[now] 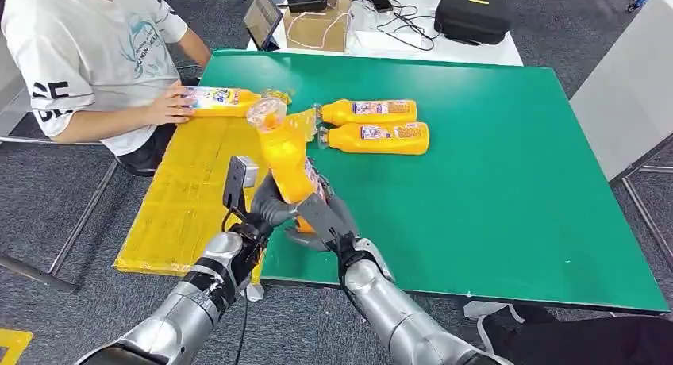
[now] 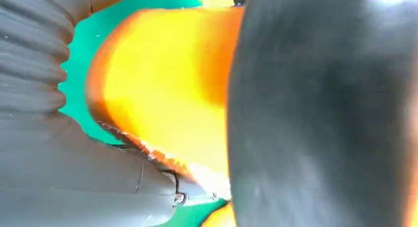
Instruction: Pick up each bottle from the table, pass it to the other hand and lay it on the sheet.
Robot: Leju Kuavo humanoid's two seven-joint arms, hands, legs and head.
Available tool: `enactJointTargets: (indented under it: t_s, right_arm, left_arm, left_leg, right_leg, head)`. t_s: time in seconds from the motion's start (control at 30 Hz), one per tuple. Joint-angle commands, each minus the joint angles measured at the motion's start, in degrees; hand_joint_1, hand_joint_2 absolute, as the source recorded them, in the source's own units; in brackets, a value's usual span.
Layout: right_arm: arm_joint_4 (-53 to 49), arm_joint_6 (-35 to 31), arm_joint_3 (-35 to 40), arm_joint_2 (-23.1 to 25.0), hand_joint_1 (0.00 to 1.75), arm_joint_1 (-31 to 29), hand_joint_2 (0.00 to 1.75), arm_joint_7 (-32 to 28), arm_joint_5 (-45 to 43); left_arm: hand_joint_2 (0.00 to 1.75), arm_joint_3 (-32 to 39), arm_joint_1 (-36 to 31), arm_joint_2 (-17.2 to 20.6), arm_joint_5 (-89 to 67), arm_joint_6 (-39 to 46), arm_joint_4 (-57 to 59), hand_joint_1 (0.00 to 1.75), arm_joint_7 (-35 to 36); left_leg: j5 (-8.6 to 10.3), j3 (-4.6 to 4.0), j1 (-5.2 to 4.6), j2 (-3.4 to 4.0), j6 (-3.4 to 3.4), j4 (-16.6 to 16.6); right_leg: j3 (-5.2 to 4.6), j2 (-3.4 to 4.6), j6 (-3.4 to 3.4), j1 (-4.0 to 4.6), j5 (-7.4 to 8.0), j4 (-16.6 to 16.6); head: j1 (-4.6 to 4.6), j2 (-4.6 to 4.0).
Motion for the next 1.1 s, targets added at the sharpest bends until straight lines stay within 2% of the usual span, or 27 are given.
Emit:
enactJointTargets:
  t_s: [0.03, 0.07, 0.17, 0.33, 0.43, 0.5, 0.57, 0.63, 0.8, 0.97, 1.1]
  right_arm:
    - [-9.9, -0.4, -1.3, -4.2, 0.0, 1.6, 1.75, -1.6, -1.7]
    - [-11.7, -0.4, -1.4, -4.8, 0.0, 2.2, 1.75, -1.7, -1.7]
    - [-13.4, -0.3, -1.5, -5.3, 0.0, 2.7, 1.75, -1.2, -1.7]
    - [-23.6, -1.1, -4.0, -7.4, 0.0, 6.6, 1.75, -3.3, -4.2]
    - [-27.5, -1.2, -5.0, -8.6, 0.0, 8.2, 1.75, -3.1, -4.9]
    - [-28.4, -1.0, -5.5, -9.0, 0.0, 8.7, 1.75, -3.2, -5.3]
    - [-28.4, -1.0, -5.6, -9.1, 0.0, 8.7, 1.75, -3.2, -5.3]
    - [-28.7, -0.7, -5.8, -9.5, 0.0, 9.0, 1.75, -3.3, -5.6]
    - [-28.6, 0.5, -5.7, -9.9, 0.0, 8.7, 1.75, -3.2, -5.6]
    - [-28.6, 0.4, -5.7, -9.8, 0.0, 8.7, 1.75, -3.2, -5.5]
    - [-28.3, 1.1, -5.2, -9.8, 0.0, 8.4, 1.75, -3.2, -5.4]
  left_arm:
    - [1.75, 3.4, -6.6, 5.3, -4.4, 7.8, 7.1, 1.75, -2.1]
    - [1.75, 3.2, -7.4, 6.3, -6.9, 10.1, 8.3, 1.75, -2.5]
    - [1.75, 3.9, -8.2, 7.2, -8.0, 10.0, 9.3, 1.75, -2.7]
    - [1.75, 1.9, -12.8, 12.5, -23.0, 26.1, 16.2, 1.75, 0.1]
    - [1.75, -2.3, -15.1, 16.4, -34.8, 33.3, 19.9, 1.75, 5.4]
    - [1.75, -4.0, -16.1, 18.2, -39.7, 33.1, 21.4, 1.75, 8.7]
    - [1.75, -3.8, -16.1, 18.6, -39.8, 32.8, 21.4, 1.75, 8.5]
    - [1.75, -7.3, -16.9, 20.2, -46.8, 32.4, 23.2, 1.75, 14.5]
    - [1.75, -15.6, -18.6, 24.1, -59.5, 26.2, 25.3, 1.75, 21.5]
    - [1.75, -15.6, -18.8, 24.0, -59.6, 26.0, 25.2, 1.75, 21.7]
    - [1.75, -20.0, -19.7, 24.5, -65.6, 20.6, 26.1, 1.75, 25.0]
  left_leg:
    - [-0.13, 0.21, 0.11, 0.06, -0.11, 0.1]
    - [-0.07, 0.12, 0.09, 0.02, -0.09, 0.0]
    - [-0.09, 0.17, 0.1, 0.03, -0.1, 0.0]
    - [-0.13, 0.22, 0.13, -0.02, -0.11, 0.1]
    - [-0.16, 0.21, 0.15, 0.06, -0.13, 0.1]
    - [-0.05, 0.11, 0.09, 0.04, -0.09, 0.0]
    - [-0.1, 0.16, 0.11, 0.05, -0.11, 0.1]
    - [-0.16, 0.25, 0.15, 0.15, -0.14, 0.1]
    - [-0.2, 0.27, 0.17, 0.12, -0.12, 0.1]
    - [-0.2, 0.25, 0.18, 0.14, -0.15, 0.1]
    - [-0.15, 0.18, 0.15, 0.03, -0.12, 0.1]
  right_leg:
    - [0.22, 0.01, -0.14, 0.12, -0.11, 0.0]
    - [0.14, -0.02, -0.11, 0.1, -0.06, 0.0]
    - [0.17, -0.01, -0.13, 0.12, -0.08, 0.0]
    - [0.24, -0.08, -0.13, 0.14, -0.15, 0.0]
    - [0.21, 0.0, -0.15, 0.16, -0.15, 0.1]
    - [0.1, -0.01, -0.09, 0.1, -0.06, 0.0]
    - [0.15, -0.01, -0.12, 0.12, -0.11, 0.0]
    - [0.19, 0.07, -0.16, 0.16, -0.13, 0.1]
    - [0.26, 0.05, -0.14, 0.18, -0.17, 0.1]
    - [0.22, 0.04, -0.17, 0.18, -0.19, 0.1]
    - [0.16, -0.03, -0.14, 0.15, -0.15, 0.1]
  head:
    - [0.0, 0.0]
    - [0.0, 0.0]
    - [0.0, 0.02]
    - [0.02, 0.0]
    - [0.0, 0.0]
    - [0.02, 0.0]
    - [0.0, 0.0]
    - [-0.02, 0.0]
    - [0.0, 0.0]
    - [0.02, 0.02]
    - [0.02, 0.0]
